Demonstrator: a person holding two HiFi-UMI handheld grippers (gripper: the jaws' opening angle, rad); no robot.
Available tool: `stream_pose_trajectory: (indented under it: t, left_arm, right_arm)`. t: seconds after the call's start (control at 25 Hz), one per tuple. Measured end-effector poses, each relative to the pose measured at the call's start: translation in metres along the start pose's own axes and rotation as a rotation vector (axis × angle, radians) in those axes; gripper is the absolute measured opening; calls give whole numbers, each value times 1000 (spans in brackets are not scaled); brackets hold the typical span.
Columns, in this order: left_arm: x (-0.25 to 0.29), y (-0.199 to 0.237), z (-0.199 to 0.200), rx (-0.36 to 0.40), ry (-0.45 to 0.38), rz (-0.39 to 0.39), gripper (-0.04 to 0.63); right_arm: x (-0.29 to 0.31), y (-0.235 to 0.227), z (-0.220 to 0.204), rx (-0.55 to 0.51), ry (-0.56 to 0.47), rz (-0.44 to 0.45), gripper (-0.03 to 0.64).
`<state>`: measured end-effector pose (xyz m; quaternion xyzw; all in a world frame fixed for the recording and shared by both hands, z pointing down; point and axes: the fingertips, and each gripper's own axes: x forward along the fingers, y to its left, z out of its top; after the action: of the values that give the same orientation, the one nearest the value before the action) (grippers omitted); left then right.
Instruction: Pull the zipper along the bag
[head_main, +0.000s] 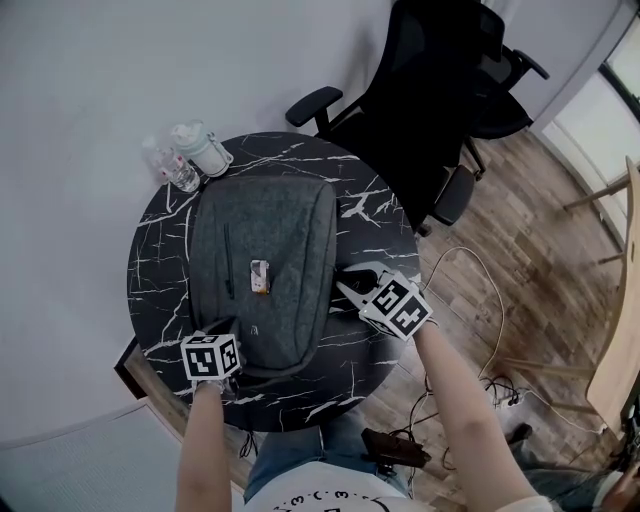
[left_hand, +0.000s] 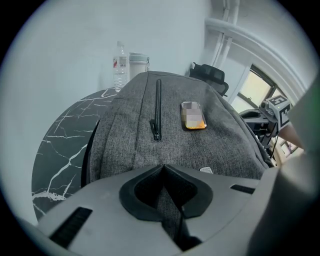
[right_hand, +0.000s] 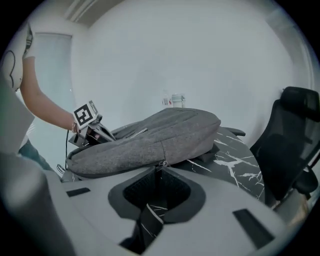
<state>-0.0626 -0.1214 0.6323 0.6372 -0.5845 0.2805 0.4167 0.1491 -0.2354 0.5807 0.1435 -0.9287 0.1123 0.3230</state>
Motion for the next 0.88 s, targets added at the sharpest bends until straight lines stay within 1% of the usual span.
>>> stream_pose_trajectory:
  t: [0.04,0.08,0.12,0.16,0.2,0.24,0.36,0.52,0.6,0.68,0.8,0.84,0.88]
  left_arm:
    - [0,0,0,0,0,0,18]
    - [0,1,0,0,0,-1,18]
    - [0,1,0,0,0,-1,18]
    - [0,0,0,0,1,-1,18]
    - [0,0,-1,-1,1,-1,18]
    - [0,0,-1,-1,2,-1,18]
    - [-1,0,-1,-2,5,-1,18]
    - [-1,0,-1,-4,9,-3,18]
    - [-1,0,-1,-5,10,-3,18]
    - [0,0,-1,-6,10,-4,18]
    - [0,1,-1,-4,11,-2,18]
    - [0,1,-1,-3,11,-1,18]
    - [0,1,-1,-2,11,0,18]
  right_arm:
    - [0,-2,1,0,4,0,81]
    - [2,-5,0,-9,21,-2,83]
    - [5,-7,-5,-27,48,1,102]
    - [8,-9,-11,-54,79,9,163]
    - [12,-10,-17,-85,108,22,180]
    - [16,-11,-21,-112,130,39,183]
    - [25,-12,-18,-152,142,118,184]
    - [34,-6,-17,-199,175,268,184]
    - [32,0,-19,-217,201,353,162]
    - [25,4,-18,-213,209,412,137]
    - [12,3,-10,-165,177,447,132]
    - [9,2,-8,-152,166,447,118]
    - [7,0,-7,-147,161,440,85]
